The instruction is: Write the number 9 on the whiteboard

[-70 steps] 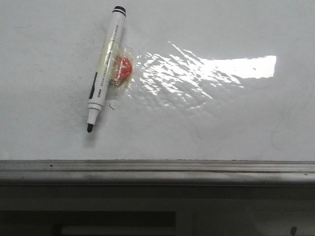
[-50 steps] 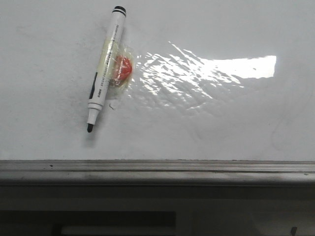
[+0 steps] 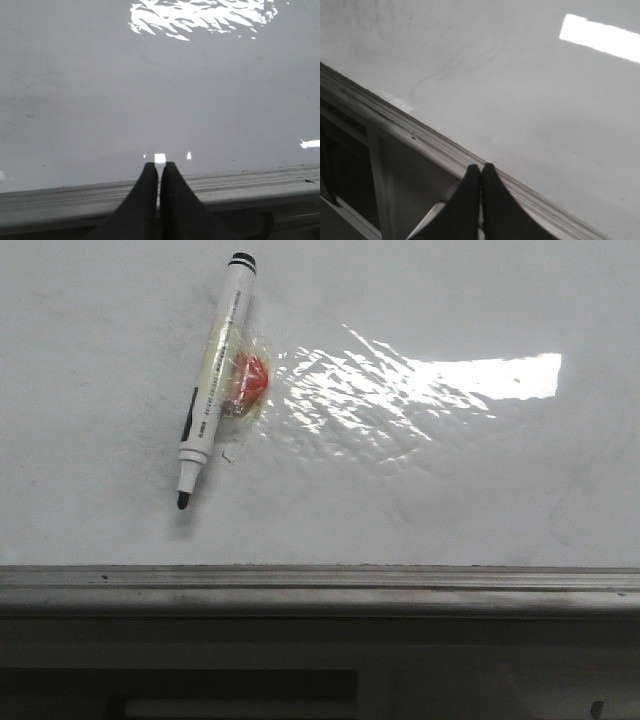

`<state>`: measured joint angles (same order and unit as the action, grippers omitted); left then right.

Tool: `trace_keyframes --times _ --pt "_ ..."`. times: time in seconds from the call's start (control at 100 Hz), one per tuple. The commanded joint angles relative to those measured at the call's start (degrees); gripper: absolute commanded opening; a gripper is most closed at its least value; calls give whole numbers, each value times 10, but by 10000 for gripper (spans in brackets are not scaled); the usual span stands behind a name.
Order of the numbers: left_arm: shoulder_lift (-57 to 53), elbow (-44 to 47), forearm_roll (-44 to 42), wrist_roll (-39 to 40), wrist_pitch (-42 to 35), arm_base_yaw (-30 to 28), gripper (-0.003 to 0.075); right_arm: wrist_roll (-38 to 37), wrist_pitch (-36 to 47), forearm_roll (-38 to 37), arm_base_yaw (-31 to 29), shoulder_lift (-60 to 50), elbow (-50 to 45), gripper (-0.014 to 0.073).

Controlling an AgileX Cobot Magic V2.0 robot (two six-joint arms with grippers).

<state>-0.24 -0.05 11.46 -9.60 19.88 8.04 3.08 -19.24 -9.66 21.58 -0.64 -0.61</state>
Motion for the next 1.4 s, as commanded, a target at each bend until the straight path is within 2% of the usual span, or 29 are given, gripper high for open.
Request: trace_keyframes --times 0.0,0.14,0.24,0.27,0.4,0.53,0.65,0.75,0.87,1.04,1.14,1.24,1.32,1.39 --pt "-16 11 8 4 -24 -1 -20 2 10 -7 -2 -9 -16 -61" --pt "-16 11 -9 2 -28 -1 -20 2 41 -27 -2 -9 -16 -61" --pt "-16 11 15 3 -45 -1 -20 1 115 -19 -2 -9 -16 -61" --pt "-16 11 48 3 -52 -1 -20 1 156 4 -2 -9 -16 -61" --pt "-16 11 304 3 -88 -1 -20 1 284 120 -1 -9 -16 -61" --pt "-16 11 460 3 -127 -1 -20 1 299 242 -1 -9 -15 -61" --pt "-16 10 561 1 -131 -1 -20 1 299 335 -1 -9 -11 -61" --pt "-14 -16 542 -39 -113 3 -21 4 267 349 -1 -7 21 -61" --pt "14 -75 470 -70 -87 4 -21 52 138 337 -1 23 95 -57" --pt "127 -186 328 -78 19 4 -20 56 -81 219 -1 136 222 -39" --pt "207 -240 278 -78 75 4 -6 56 -135 175 -1 212 298 -39" --pt "282 -279 277 -78 108 4 113 56 -124 175 -1 256 355 -38" --pt "325 -301 280 -83 135 4 265 56 -122 175 -1 277 390 -32" --pt "357 -312 321 -138 156 9 370 56 -121 175 -1 289 409 27"
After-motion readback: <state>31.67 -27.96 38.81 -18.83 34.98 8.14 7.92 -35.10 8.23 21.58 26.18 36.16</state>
